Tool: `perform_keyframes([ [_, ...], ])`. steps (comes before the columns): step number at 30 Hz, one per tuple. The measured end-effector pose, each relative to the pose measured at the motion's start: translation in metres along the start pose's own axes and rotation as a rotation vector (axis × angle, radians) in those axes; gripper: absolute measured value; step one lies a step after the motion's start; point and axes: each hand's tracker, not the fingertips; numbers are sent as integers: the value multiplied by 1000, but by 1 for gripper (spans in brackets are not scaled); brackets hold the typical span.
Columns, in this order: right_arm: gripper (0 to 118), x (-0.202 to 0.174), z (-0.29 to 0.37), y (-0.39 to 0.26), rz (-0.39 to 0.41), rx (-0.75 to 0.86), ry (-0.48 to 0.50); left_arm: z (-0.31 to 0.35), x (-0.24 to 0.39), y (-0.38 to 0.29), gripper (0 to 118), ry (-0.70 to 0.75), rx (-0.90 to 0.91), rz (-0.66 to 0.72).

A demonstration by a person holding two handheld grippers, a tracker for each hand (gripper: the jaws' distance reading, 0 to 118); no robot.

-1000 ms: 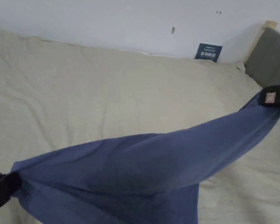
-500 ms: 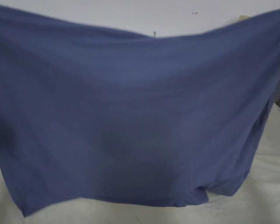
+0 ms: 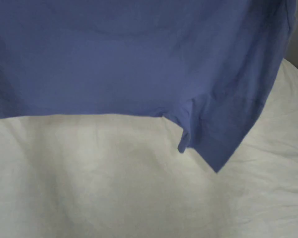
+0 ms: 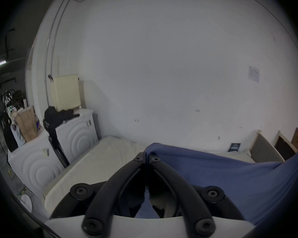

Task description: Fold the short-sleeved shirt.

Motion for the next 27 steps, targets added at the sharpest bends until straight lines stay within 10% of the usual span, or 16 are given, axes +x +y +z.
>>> perform_keyframes([
  [13, 4, -57, -179, 50, -110, 119, -52, -131, 56, -9, 3, 154, 133, -1],
  [27, 4, -20, -252, -140, -89, -252, -76, -163, 40, -212, 3, 44, -131, 37],
])
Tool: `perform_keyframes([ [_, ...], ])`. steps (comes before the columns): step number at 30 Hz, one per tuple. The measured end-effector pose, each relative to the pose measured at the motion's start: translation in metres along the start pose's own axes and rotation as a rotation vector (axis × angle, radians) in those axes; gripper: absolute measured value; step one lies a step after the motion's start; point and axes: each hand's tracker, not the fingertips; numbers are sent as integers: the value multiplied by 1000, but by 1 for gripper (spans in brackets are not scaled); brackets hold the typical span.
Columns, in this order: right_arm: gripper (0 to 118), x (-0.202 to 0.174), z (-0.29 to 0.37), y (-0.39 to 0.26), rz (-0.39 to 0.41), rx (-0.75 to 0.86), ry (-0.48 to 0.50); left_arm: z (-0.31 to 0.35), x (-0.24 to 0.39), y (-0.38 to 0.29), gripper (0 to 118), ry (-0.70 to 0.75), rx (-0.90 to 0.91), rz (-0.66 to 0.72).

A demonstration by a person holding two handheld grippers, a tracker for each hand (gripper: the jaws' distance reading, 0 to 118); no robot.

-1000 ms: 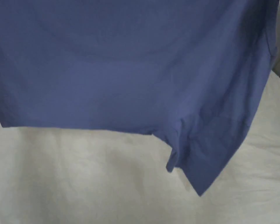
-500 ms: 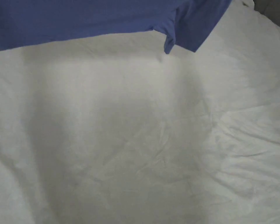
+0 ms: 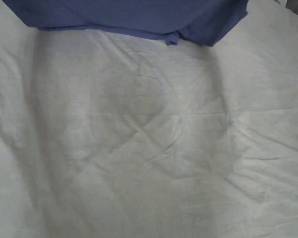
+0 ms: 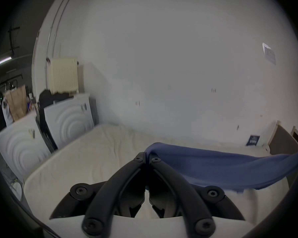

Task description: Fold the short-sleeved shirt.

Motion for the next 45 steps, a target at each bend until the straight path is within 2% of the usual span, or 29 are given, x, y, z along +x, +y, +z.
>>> perform_keyframes([
  [2, 4, 14, -11, -31, 10, -56, 23, 1, -8, -39, 3, -1, -59, -33],
  [4, 4, 25, -12, -71, 37, -121, -2, 9, -19, -82, 3, -15, -116, -50],
  [7, 4, 44, -9, -125, 49, -198, 5, 26, -39, -140, 3, -32, -208, -29],
  [13, 4, 82, 30, -226, 3, -307, 40, 81, -76, -249, 3, -68, -303, -48],
  [17, 4, 109, 62, -281, 26, -336, 29, 134, -98, -312, 3, -93, -329, -61],
  [22, 4, 148, 107, -330, 12, -343, 28, 191, -122, -357, 3, -101, -348, -3],
  [29, 4, 200, 170, -394, 29, -366, 61, 258, -139, -404, 3, -106, -342, -99],
  [33, 4, 213, 196, -431, 114, -394, 43, 278, -143, -425, 3, -88, -362, -117],
  [37, 5, 218, 210, -453, 106, -409, 45, 282, -148, -435, 4, -80, -409, -102],
  [38, 7, 219, 213, -455, 99, -402, 45, 281, -149, -436, 9, -73, -420, -86],
  [39, 17, 220, 216, -455, 89, -397, 44, 281, -150, -435, 21, -59, -429, -81],
  [40, 46, 222, 217, -454, 87, -395, 31, 281, -153, -433, 54, -55, -429, -81],
  [41, 74, 224, 220, -451, 83, -386, 31, 282, -156, -430, 81, -56, -426, -74],
  [42, 93, 226, 225, -446, 81, -373, 35, 284, -159, -425, 104, -56, -416, -66],
  [43, 105, 226, 230, -440, 94, -354, 32, 287, -160, -418, 118, -56, -394, -62],
  [45, 106, 223, 245, -422, 161, -241, 31, 299, -158, -395, 118, -65, -298, -84],
])
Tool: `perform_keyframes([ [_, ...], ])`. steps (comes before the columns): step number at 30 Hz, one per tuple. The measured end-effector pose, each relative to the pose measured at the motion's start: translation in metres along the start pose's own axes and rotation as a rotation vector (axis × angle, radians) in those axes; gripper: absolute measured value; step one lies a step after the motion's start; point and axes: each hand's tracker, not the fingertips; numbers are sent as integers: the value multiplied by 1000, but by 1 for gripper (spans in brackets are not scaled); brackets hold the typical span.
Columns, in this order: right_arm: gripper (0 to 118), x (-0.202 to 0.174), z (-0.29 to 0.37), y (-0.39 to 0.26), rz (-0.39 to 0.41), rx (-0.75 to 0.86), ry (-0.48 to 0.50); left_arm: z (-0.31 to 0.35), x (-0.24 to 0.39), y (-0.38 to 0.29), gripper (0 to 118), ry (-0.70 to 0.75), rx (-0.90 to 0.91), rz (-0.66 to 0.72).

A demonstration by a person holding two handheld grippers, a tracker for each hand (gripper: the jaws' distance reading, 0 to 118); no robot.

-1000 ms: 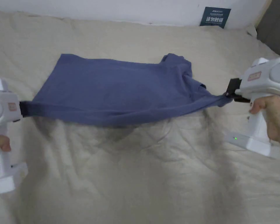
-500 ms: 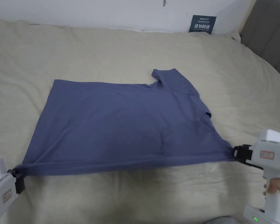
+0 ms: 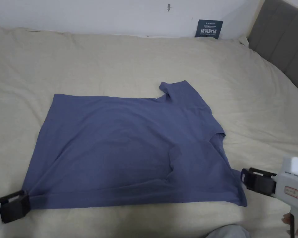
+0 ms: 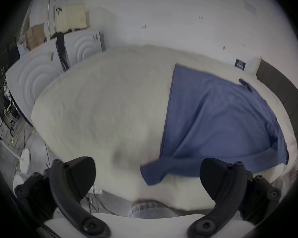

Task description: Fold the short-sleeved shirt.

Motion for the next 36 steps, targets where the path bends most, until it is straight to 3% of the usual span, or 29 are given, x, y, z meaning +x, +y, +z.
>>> perform_keyframes([
  [2, 108, -6, 21, 15, 42, 98, -19, 15, 7, 18, 118, 7, 78, -44],
  [6, 117, -34, 64, 40, 109, 315, 32, 52, 39, 50, 118, -24, 307, -111],
  [12, 118, -89, 93, 49, 176, 532, 57, 81, 82, 66, 118, -60, 559, -179],
  [16, 118, -112, 94, 48, 159, 571, 77, 91, 94, 67, 100, -116, 587, -150],
  [18, 118, -119, 94, 47, 132, 584, 111, 93, 98, 65, 97, -133, 584, -141],
  [19, 118, -119, 93, 47, 119, 586, 127, 94, 98, 64, 83, -135, 584, -143],
  [21, 102, -120, 91, 46, 104, 587, 149, 94, 101, 60, 66, -149, 585, -150],
  [25, 10, -127, 89, 44, 110, 578, 148, 94, 104, 57, 5, -185, 554, -146],
  [27, 3, -129, 90, 43, 84, 570, 149, 94, 104, 56, 1, -195, 547, -137],
  [36, 1, -126, 87, 36, 60, 527, 157, 88, 93, 63, 0, -171, 456, -132],
])
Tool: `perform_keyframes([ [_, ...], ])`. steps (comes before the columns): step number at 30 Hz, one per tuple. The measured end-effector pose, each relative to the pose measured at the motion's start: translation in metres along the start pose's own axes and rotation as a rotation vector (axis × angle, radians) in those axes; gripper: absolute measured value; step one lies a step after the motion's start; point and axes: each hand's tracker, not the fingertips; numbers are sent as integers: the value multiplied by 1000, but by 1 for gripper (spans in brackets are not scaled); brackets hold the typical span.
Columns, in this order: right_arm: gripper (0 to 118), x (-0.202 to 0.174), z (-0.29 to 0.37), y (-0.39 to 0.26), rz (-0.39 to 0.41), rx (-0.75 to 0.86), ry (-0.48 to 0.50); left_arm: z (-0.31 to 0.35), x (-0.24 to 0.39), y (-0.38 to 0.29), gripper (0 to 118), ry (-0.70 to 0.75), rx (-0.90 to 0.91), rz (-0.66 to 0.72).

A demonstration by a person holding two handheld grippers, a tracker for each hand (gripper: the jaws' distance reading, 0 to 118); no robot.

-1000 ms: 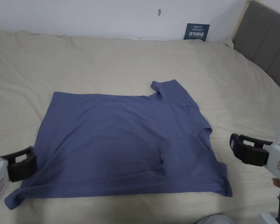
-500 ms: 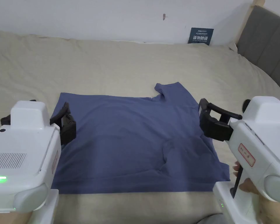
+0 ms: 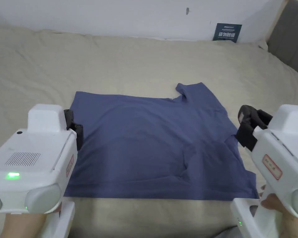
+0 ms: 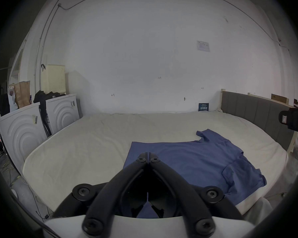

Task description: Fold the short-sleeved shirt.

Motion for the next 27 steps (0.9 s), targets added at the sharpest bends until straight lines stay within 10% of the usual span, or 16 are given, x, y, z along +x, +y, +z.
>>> perform_keyframes([
  [2, 1, 3, 1, -3, 4, -10, 1, -8, -12, 0, 35, 22, -56, -7],
  [4, 1, 8, 0, -7, 1, -21, -6, -20, -32, -1, 115, 29, -173, 7],
  [5, 1, 10, 0, -9, 0, -29, -5, -26, -40, -4, 118, 26, -248, 16],
  [19, 1, 13, -7, -36, 12, -169, -40, -60, -101, -134, 117, 17, -727, 161],
  [21, 1, 12, -7, -38, 13, -187, -53, -65, -98, -144, 103, 16, -762, 167],
  [25, 1, 13, -6, -42, 8, -211, -73, -72, -94, -150, 25, -25, -749, 187],
  [27, 1, 15, -5, -43, 13, -225, -92, -70, -85, -147, 13, -14, -721, 138],
])
